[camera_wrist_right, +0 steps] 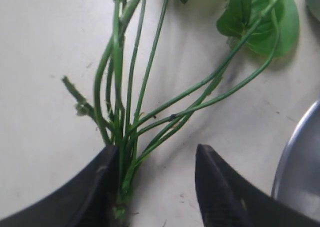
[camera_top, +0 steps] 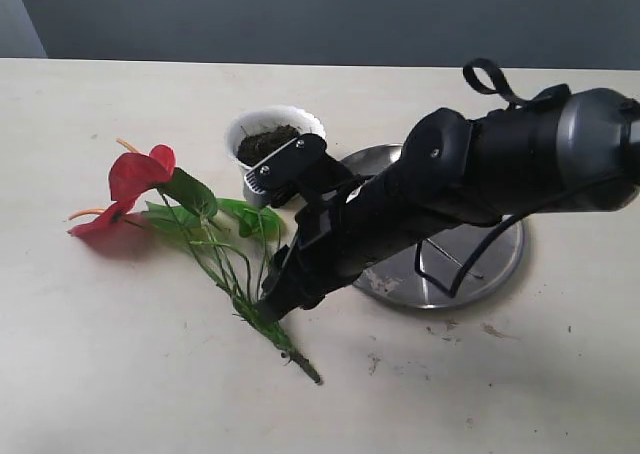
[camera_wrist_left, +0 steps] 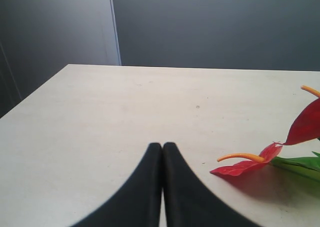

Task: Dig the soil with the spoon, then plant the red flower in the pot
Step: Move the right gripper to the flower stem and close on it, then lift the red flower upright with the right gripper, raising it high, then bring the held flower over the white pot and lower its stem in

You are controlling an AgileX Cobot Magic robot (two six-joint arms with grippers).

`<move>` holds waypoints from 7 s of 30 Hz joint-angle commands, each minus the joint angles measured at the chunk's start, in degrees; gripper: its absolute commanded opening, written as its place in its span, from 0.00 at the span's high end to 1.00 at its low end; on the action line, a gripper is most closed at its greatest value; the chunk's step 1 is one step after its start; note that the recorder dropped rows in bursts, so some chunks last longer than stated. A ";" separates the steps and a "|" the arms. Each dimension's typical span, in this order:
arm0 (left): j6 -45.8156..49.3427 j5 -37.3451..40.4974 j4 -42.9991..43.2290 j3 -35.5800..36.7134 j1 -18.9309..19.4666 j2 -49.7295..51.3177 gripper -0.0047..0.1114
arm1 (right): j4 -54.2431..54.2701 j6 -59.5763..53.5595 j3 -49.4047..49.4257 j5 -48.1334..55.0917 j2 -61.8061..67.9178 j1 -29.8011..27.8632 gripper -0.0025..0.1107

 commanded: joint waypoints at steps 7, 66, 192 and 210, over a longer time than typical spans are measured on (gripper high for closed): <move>-0.14 0.14 0.02 0.21 0.05 -0.13 0.96 | 3.98 -0.68 0.02 -1.04 4.18 0.49 0.56; -0.14 0.14 0.02 0.21 0.05 -0.13 0.96 | 16.38 -6.21 -14.17 3.15 12.82 0.49 0.58; -0.14 0.14 0.02 0.21 0.05 -0.13 0.96 | -55.38 65.00 10.61 -90.81 3.91 -10.36 0.98; -0.14 0.14 0.02 0.21 0.05 -0.13 0.96 | -55.04 66.70 -7.37 -90.81 17.93 -9.53 0.98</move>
